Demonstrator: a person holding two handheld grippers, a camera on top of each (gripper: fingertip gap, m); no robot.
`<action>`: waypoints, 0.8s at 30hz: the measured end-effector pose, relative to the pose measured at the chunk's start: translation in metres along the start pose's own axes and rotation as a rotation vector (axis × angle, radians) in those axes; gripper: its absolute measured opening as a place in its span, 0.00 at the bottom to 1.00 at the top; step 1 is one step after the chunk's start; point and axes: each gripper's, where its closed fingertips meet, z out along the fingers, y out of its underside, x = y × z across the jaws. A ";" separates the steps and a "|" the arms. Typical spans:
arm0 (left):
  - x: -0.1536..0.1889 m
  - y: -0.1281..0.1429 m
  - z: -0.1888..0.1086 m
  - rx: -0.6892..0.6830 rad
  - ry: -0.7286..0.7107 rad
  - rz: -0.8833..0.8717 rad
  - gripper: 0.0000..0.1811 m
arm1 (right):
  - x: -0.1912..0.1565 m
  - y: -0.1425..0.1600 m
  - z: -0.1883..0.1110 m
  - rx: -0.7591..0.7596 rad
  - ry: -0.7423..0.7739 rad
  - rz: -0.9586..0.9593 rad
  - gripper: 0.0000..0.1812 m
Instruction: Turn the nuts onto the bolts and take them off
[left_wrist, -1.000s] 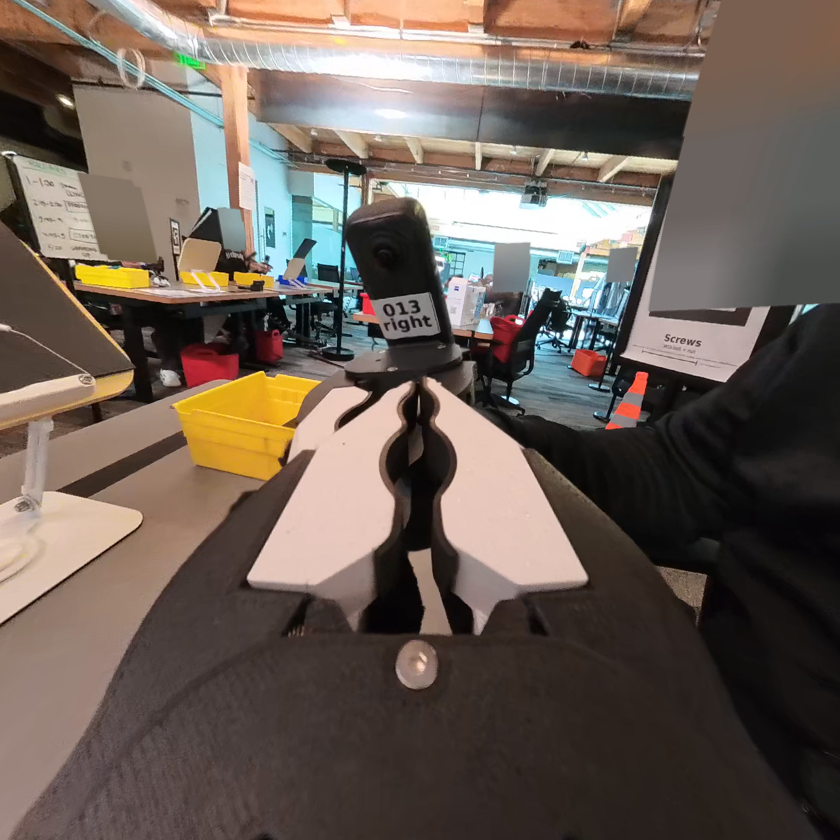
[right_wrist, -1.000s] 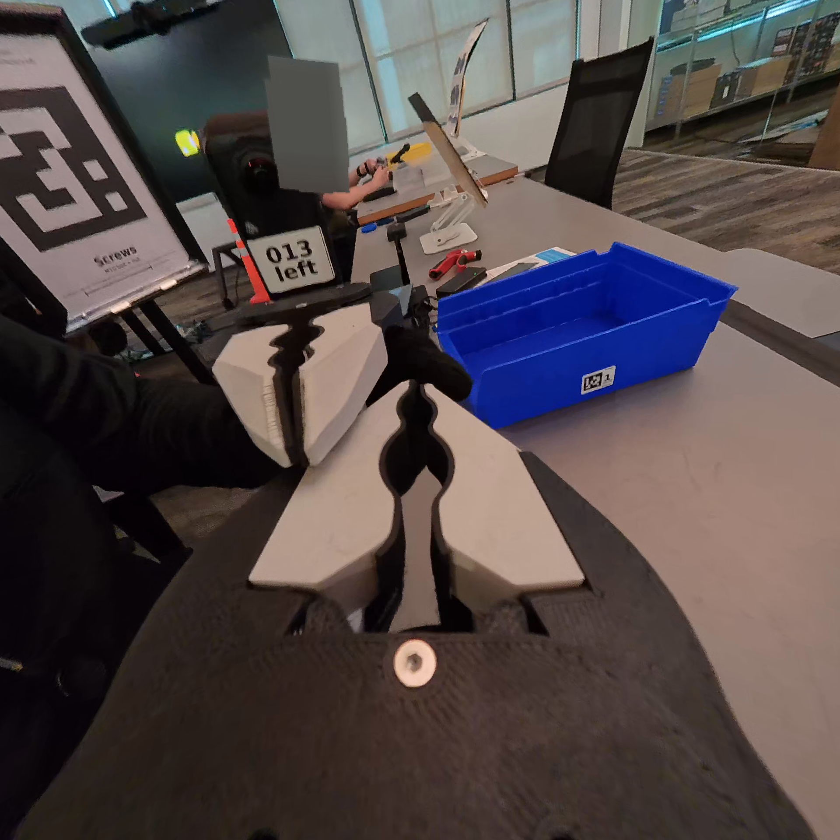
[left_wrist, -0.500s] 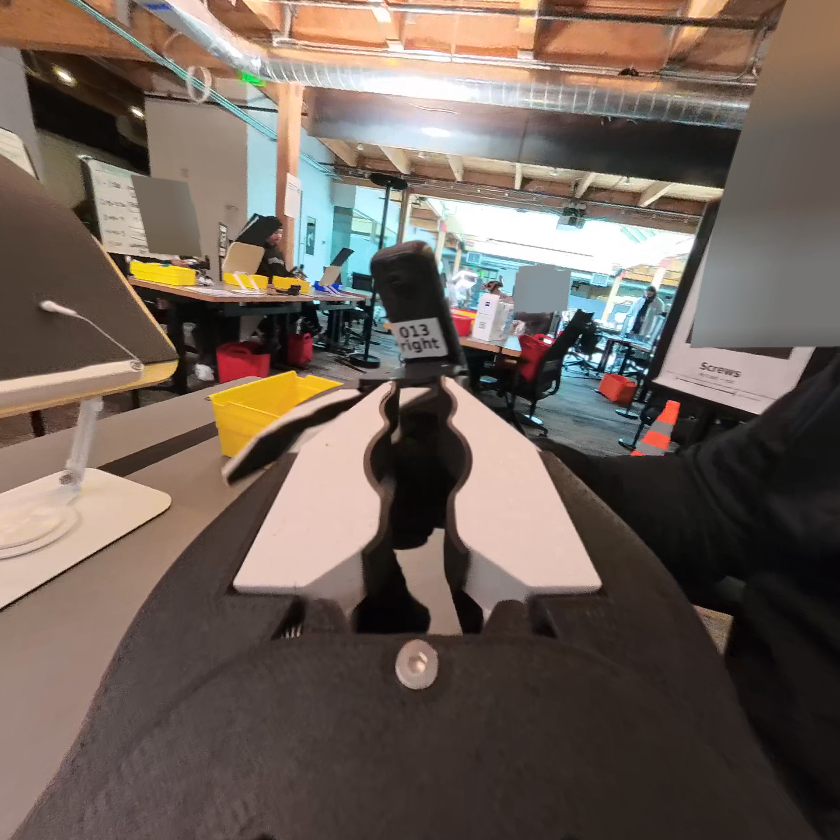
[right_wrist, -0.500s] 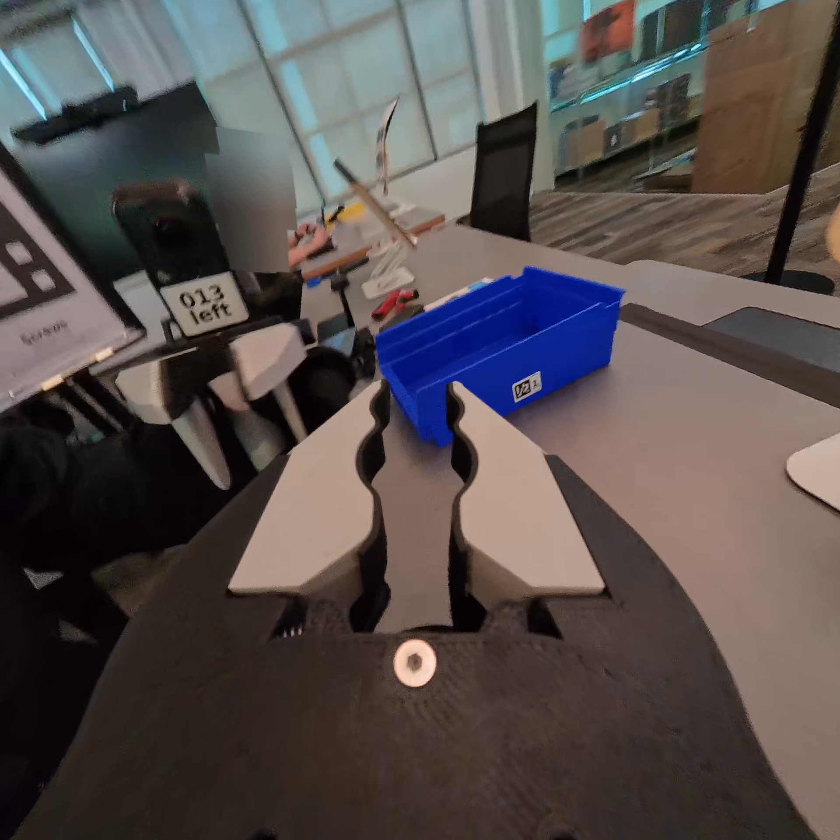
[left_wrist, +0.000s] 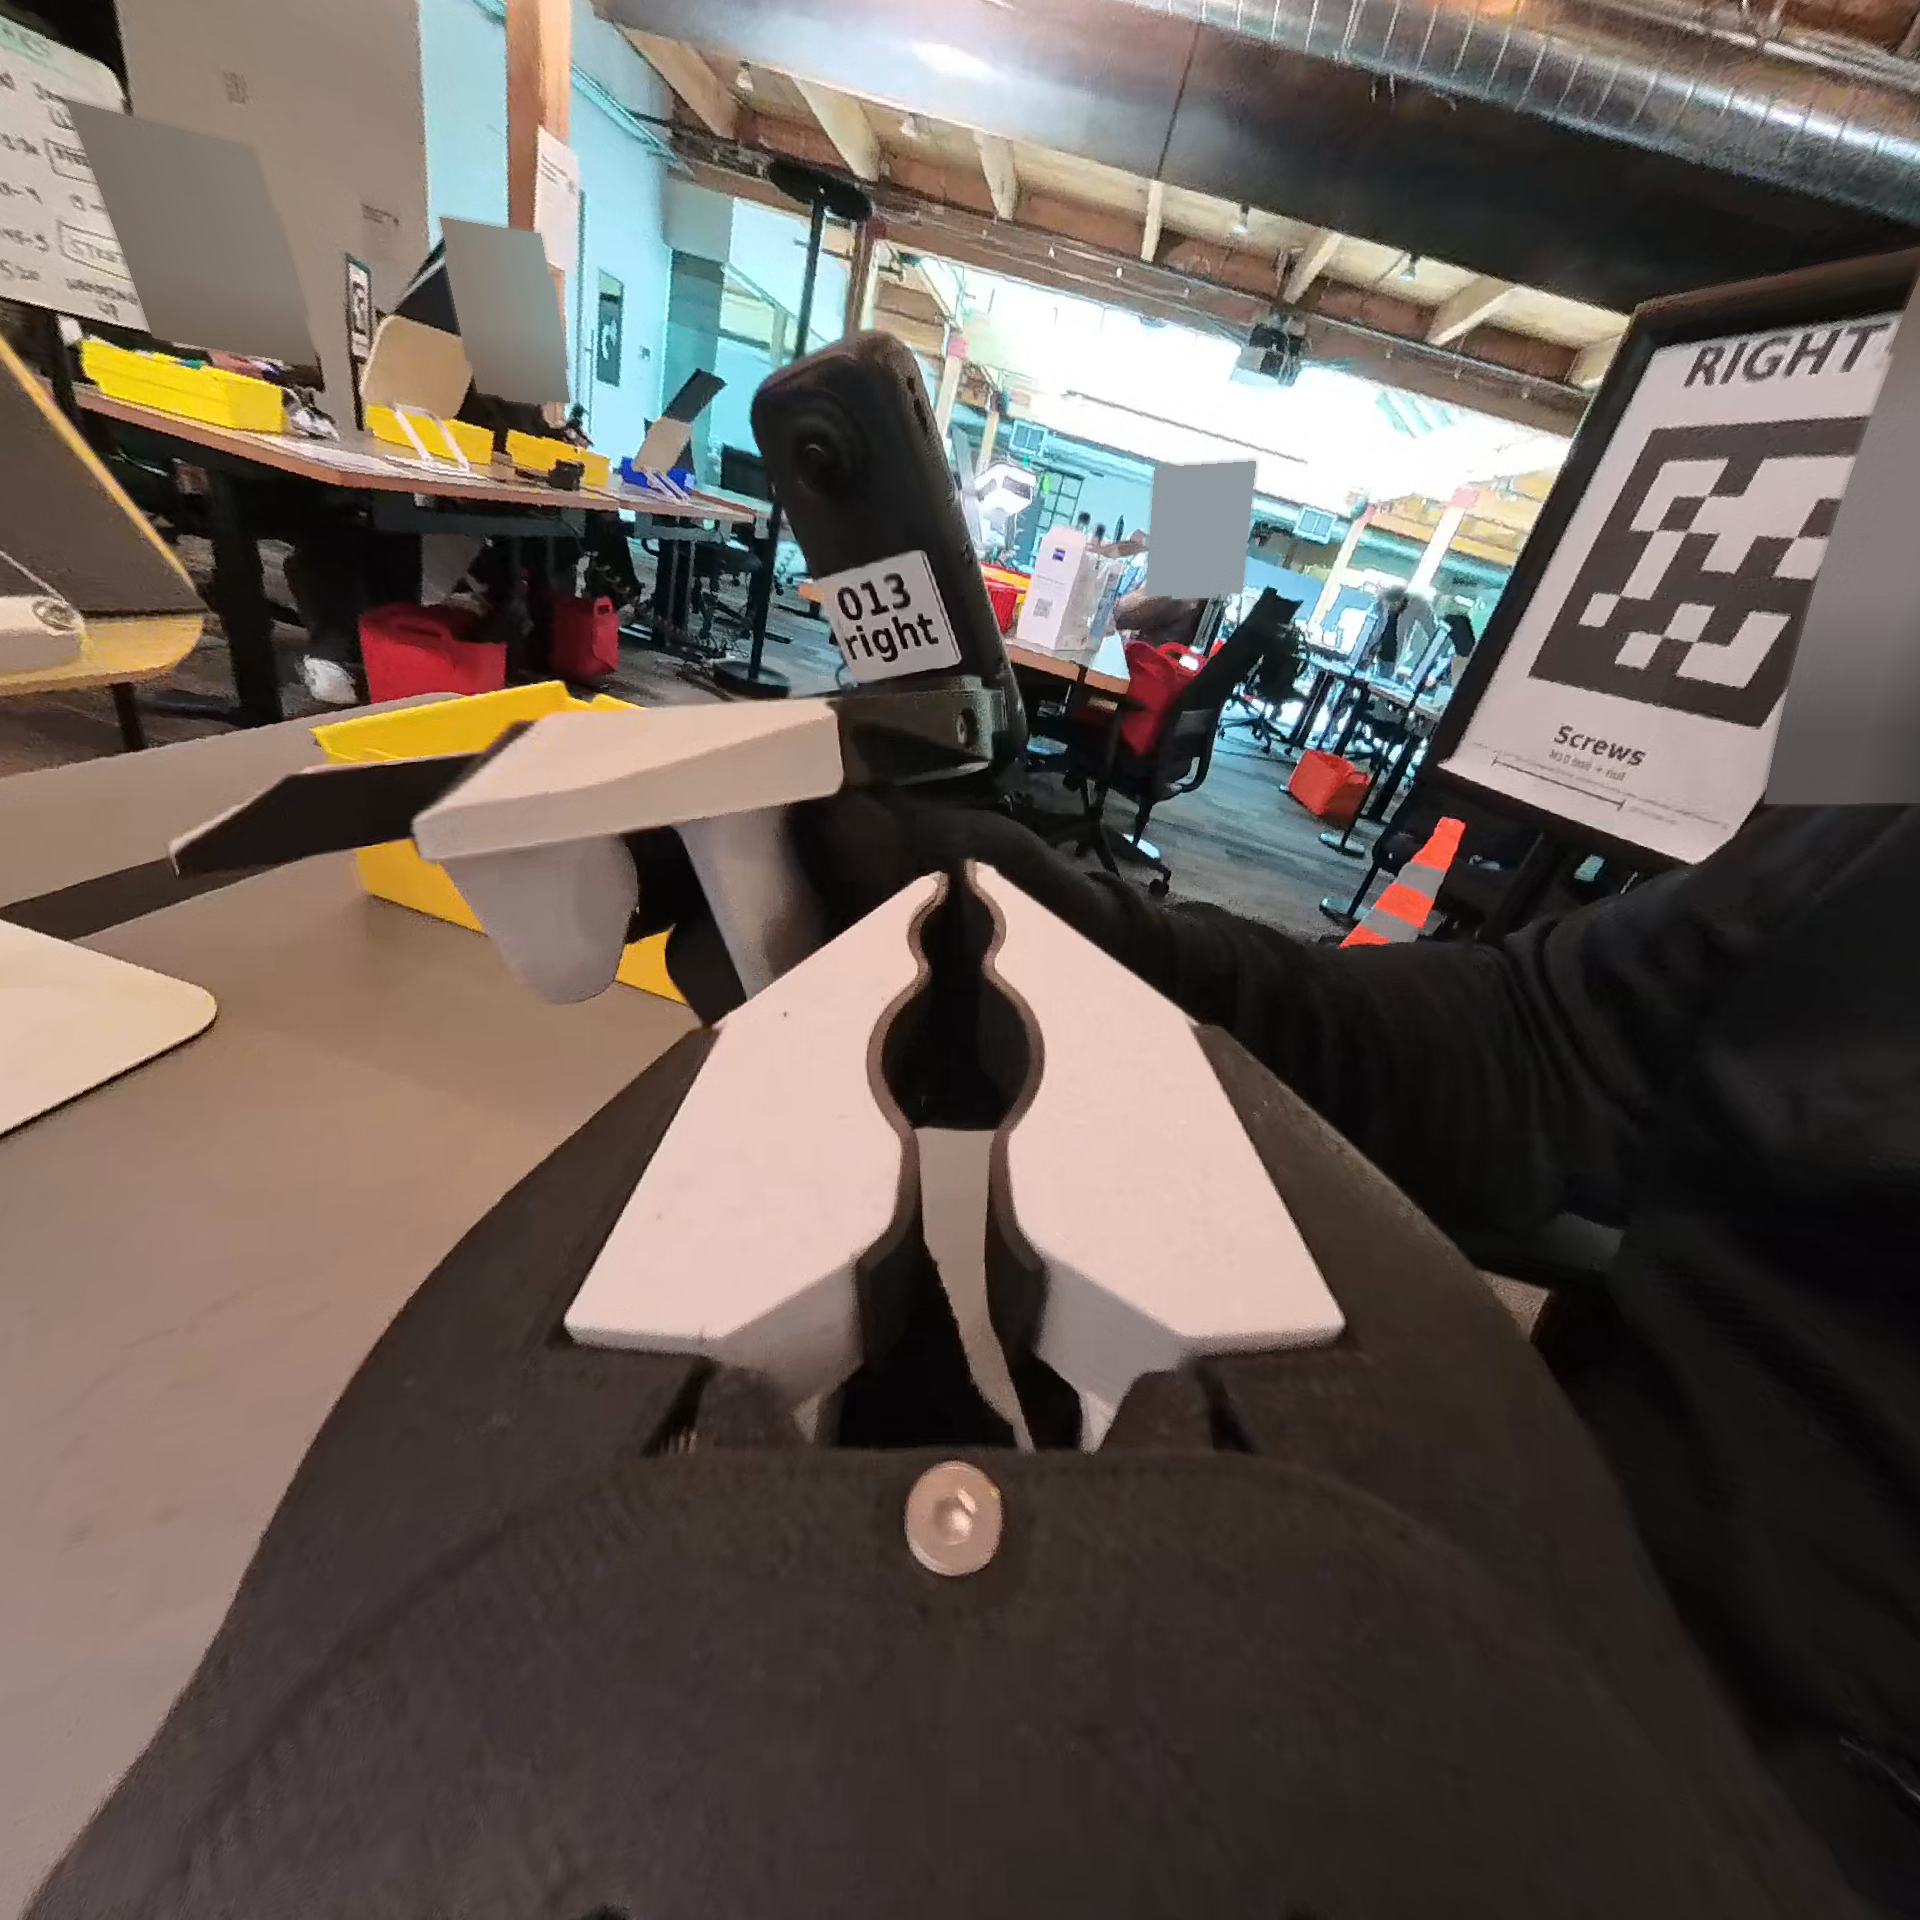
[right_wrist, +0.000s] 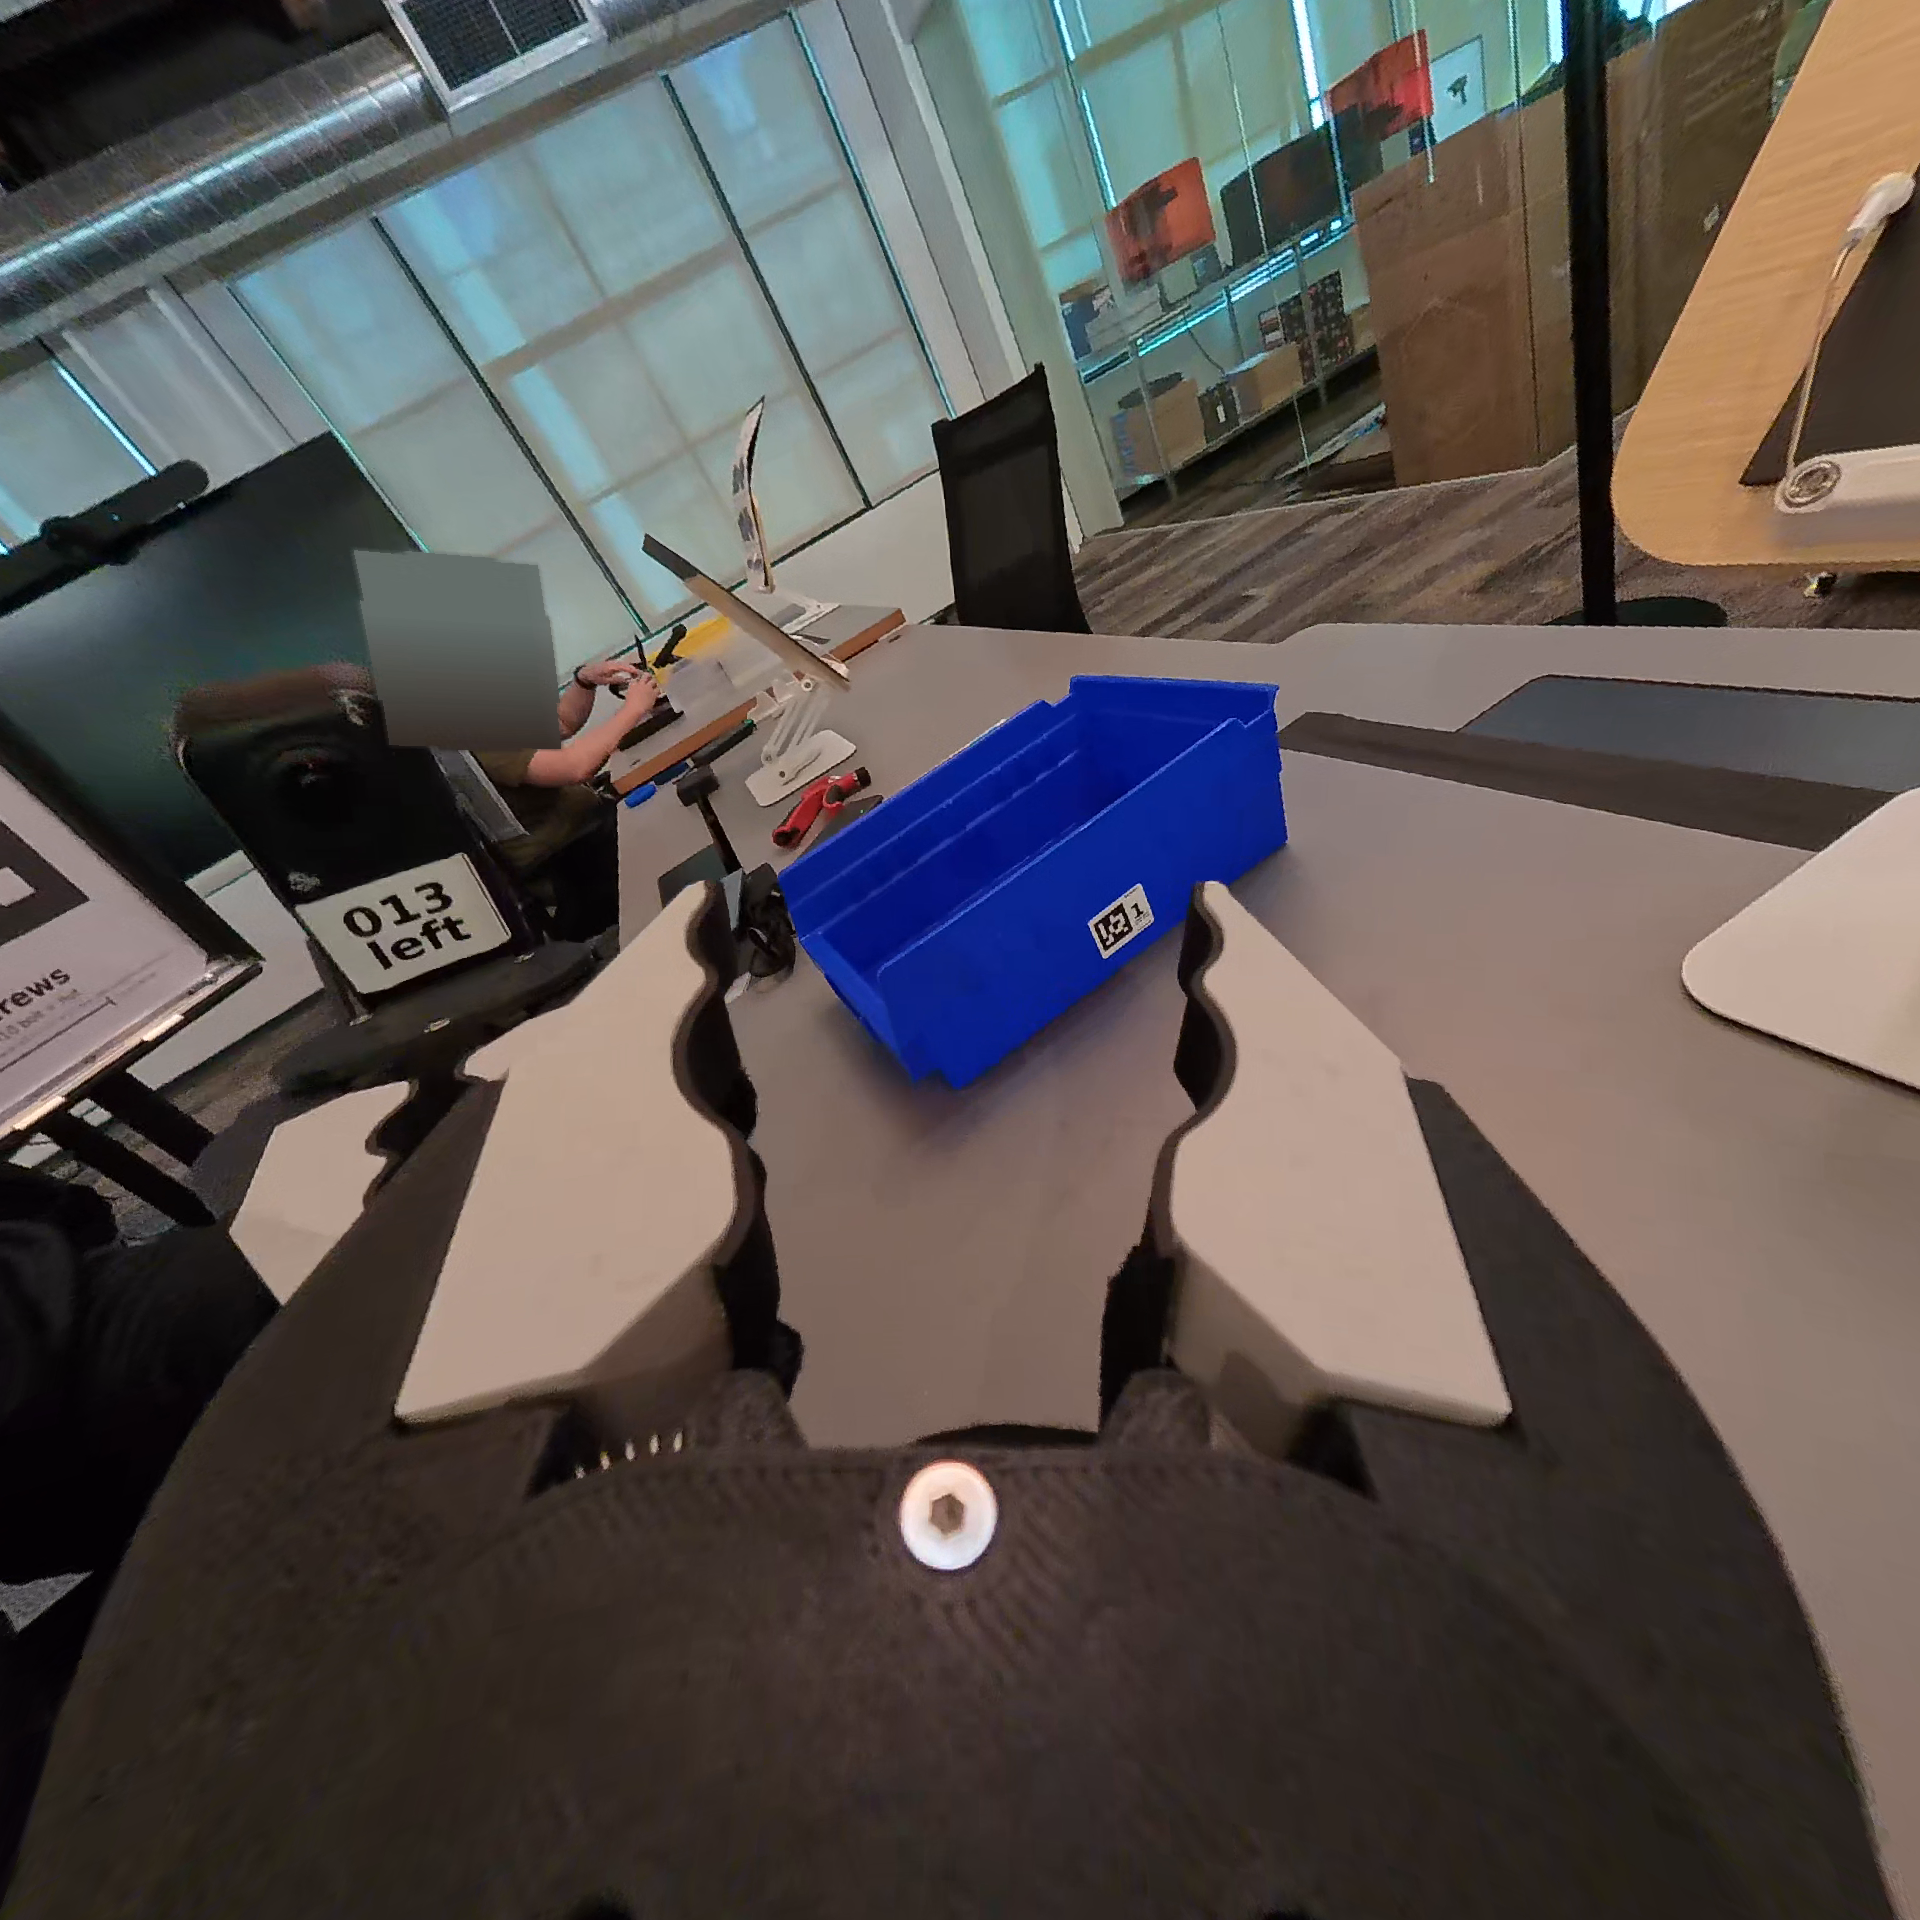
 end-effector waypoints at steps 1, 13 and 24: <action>-0.001 0.000 0.000 0.007 -0.006 -0.001 0.00 | 0.001 0.001 0.000 -0.001 0.000 0.009 0.47; -0.007 -0.005 -0.005 0.021 -0.074 0.080 0.00 | 0.010 -0.001 -0.002 0.016 0.074 0.004 0.59; -0.001 0.005 -0.001 -0.005 0.002 -0.027 0.00 | 0.010 0.004 -0.001 -0.008 0.109 -0.054 0.56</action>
